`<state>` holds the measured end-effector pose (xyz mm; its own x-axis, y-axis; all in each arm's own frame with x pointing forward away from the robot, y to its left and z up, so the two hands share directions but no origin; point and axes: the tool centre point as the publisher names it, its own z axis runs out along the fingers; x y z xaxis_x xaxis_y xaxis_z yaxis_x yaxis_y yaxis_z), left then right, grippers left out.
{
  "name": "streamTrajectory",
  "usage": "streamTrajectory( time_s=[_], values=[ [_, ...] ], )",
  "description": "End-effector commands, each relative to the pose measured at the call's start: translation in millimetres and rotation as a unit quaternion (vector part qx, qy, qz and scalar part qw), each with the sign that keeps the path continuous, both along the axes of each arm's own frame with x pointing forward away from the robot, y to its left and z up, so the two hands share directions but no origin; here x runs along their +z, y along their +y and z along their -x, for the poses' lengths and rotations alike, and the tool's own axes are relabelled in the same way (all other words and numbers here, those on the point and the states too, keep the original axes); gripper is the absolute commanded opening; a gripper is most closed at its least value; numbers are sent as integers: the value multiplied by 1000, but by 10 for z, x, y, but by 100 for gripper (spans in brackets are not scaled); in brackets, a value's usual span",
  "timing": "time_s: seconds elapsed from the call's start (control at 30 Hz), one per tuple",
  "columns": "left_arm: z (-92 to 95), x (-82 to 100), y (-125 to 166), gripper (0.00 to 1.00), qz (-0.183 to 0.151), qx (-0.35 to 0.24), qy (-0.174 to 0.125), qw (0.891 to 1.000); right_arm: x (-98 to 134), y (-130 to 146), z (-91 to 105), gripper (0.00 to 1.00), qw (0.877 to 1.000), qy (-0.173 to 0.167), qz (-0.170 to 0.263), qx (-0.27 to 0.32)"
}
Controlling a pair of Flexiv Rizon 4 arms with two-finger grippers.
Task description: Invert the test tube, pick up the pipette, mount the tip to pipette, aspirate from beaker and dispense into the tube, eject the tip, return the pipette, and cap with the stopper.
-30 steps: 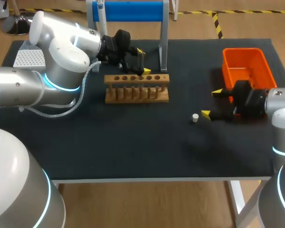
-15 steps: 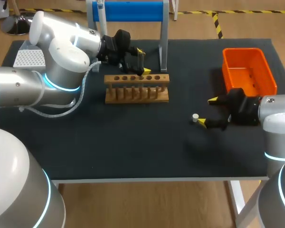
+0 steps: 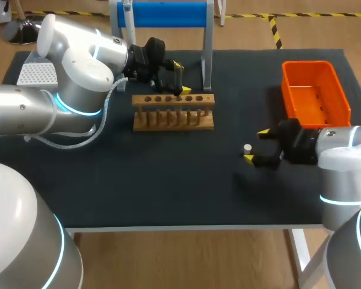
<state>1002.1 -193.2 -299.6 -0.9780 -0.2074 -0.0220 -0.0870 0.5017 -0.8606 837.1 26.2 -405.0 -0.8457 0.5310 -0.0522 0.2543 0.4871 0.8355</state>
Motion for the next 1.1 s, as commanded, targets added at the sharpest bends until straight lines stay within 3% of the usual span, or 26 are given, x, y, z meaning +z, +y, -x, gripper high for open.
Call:
streamTrajectory(
  time_s=[0.03,0.13,0.2,0.63,0.87,1.1],
  values=[
    [0,-7,2,100,1,0,-1,1000,-57,51,-23,89,1000,-1,2,-4],
    [0,-7,2,100,1,0,-1,1000,-79,64,-29,70,1000,0,2,-6],
    [0,-7,2,100,1,0,-1,1000,-88,71,-35,65,1000,1,3,-7],
    [0,-7,2,100,1,0,-1,1000,-162,90,-93,63,1000,4,5,-17],
    [0,-7,2,100,1,0,-1,1000,-200,93,-112,56,1000,6,7,-20],
    [0,-7,2,100,1,0,-1,1000,-238,99,-119,56,1000,8,9,-21]
  ],
)
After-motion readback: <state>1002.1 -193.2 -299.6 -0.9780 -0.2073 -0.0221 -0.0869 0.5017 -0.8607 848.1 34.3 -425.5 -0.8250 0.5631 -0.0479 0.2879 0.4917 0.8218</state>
